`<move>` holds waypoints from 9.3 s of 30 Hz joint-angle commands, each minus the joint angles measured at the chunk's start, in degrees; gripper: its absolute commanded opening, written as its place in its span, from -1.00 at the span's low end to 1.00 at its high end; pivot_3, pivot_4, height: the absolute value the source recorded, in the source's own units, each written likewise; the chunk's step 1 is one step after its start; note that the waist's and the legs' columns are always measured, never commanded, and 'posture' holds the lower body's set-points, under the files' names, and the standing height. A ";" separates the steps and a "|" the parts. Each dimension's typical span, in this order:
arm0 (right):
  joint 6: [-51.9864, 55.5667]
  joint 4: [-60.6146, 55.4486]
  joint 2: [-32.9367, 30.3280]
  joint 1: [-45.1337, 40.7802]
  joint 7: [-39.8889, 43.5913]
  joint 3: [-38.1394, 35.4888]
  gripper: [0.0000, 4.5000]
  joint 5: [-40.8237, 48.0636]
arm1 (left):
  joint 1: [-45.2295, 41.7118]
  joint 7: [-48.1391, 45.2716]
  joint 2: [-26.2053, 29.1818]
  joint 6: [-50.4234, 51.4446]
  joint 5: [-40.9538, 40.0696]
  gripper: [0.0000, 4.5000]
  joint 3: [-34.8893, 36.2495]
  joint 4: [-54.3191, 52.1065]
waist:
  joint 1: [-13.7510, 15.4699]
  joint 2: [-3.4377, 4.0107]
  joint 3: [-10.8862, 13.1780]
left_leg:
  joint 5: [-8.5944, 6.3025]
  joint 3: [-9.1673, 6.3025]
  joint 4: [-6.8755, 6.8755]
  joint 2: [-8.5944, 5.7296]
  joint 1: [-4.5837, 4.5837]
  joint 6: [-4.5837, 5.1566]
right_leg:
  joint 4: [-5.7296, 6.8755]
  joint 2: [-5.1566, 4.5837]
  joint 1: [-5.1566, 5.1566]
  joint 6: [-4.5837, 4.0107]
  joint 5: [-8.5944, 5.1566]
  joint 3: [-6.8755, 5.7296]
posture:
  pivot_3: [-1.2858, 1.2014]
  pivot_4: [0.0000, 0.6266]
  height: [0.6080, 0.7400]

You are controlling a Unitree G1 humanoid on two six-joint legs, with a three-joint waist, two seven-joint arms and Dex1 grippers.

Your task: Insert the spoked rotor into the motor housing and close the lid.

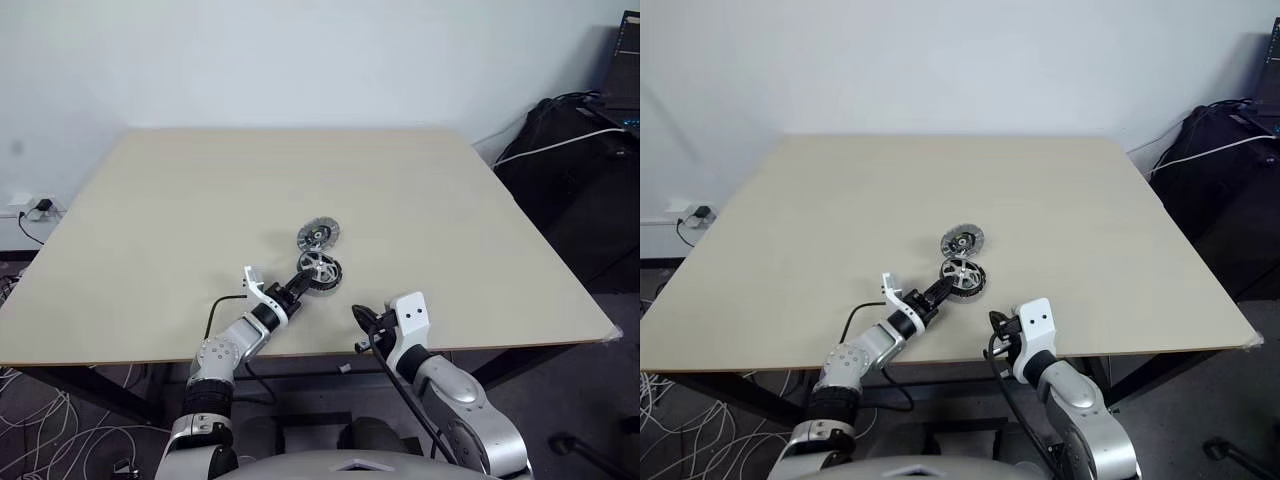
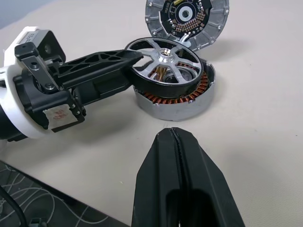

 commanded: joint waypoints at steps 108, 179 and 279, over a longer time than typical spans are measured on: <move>-3.20 32.79 7.66 -29.03 -6.64 0.62 -1.00 -13.35 | 20.11 -2.18 7.74 -40.77 45.72 -0.99 -20.31 -25.65 | -0.20 0.51 -0.13 | 0.05 0.34 -0.03 0.03 -0.07 0.04 | 0.26 0.31 -0.35 0.08 0.10 0.14 | 0.03 -1.00 1.00; -6.83 25.41 10.13 -29.31 -5.84 3.85 -1.00 -15.97 | 18.69 -2.77 6.57 -38.65 44.51 -0.99 -20.02 -24.05 | -0.24 0.52 -0.14 | 0.07 0.31 -0.03 0.09 0.18 0.02 | 0.23 0.09 -0.15 0.10 0.14 0.15 | 0.03 -1.00 1.00; -18.69 49.89 -10.36 -54.20 37.45 24.69 -0.95 -36.33 | 22.70 1.37 4.07 -41.94 44.39 -1.00 -18.90 -25.48 | -0.13 0.76 -0.53 | -0.05 0.24 0.00 0.00 -0.01 -0.28 | 0.27 -0.27 -0.35 -0.23 0.26 0.19 | 0.03 -1.00 1.00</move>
